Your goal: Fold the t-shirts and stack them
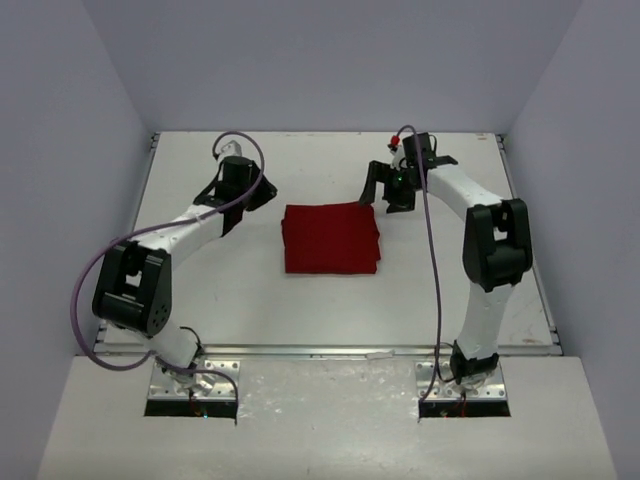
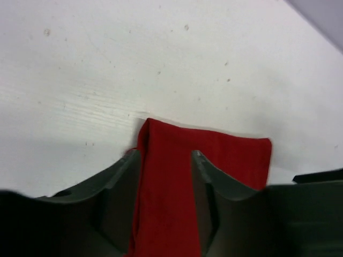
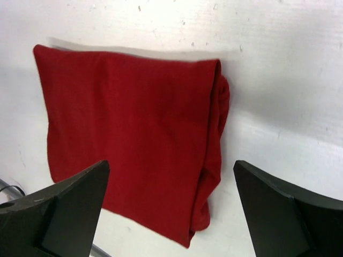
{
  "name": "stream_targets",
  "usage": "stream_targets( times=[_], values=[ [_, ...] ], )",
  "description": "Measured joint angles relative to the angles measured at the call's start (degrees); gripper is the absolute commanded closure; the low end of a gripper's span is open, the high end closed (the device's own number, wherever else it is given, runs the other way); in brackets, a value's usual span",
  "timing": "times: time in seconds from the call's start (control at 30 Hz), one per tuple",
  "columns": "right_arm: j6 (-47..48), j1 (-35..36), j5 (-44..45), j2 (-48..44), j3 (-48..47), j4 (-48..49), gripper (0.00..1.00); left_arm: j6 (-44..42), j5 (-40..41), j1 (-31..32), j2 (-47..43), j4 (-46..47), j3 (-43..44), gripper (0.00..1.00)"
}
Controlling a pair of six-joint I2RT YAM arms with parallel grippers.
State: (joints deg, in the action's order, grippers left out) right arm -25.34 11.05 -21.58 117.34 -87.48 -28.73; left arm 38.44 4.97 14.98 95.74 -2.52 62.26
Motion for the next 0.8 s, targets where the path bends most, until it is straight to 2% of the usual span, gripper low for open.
stream_targets(
  times=[0.13,0.17,0.2,0.27,0.3,0.4,0.53,0.57,0.7,0.8],
  values=[
    [-0.7,0.94,2.36,-7.8,8.46,0.66,0.01,1.95,0.76,0.07,-7.13,3.02,-8.33,0.85],
    [-0.85,1.7,3.69,-8.92,10.95,1.22,0.11,2.25,0.04,0.33,-6.75,4.22,-10.88,0.88],
    [-0.94,3.04,4.98,-9.55,13.77,1.97,0.25,2.43,-0.52,0.55,-5.44,5.05,-12.92,0.95],
    [-1.4,5.53,6.75,-9.57,18.12,3.04,0.53,2.4,-2.36,1.38,-1.62,6.8,-16.81,0.99],
    [-1.53,6.84,7.41,-9.49,20.37,3.21,0.56,2.36,-3.32,1.97,0.13,7.21,-18.34,1.0],
    [-3.06,9.29,8.5,-9.53,24.94,3.76,0.57,2.58,-5.88,3.32,1.81,10.93,-20.26,0.99],
    [-3.58,9.29,9.01,-9.88,25.29,5.68,0.59,2.25,-8.94,4.46,3.06,14.78,-20.94,1.0],
    [-3.65,9.29,8.74,-9.88,25.44,6.29,0.58,2.16,-9.4,4.59,3.19,15.63,-21.24,1.0],
    [-4.31,9.25,4.44,-9.88,26.29,9.4,0.44,2.14,-10.29,5.75,3.48,18.53,-22.4,1.0],
    [-5.09,8.55,0.15,-9.66,26.6,11.67,0.42,2.58,-10.51,7.13,3.48,21.07,-23.78,1.0]
  ],
)
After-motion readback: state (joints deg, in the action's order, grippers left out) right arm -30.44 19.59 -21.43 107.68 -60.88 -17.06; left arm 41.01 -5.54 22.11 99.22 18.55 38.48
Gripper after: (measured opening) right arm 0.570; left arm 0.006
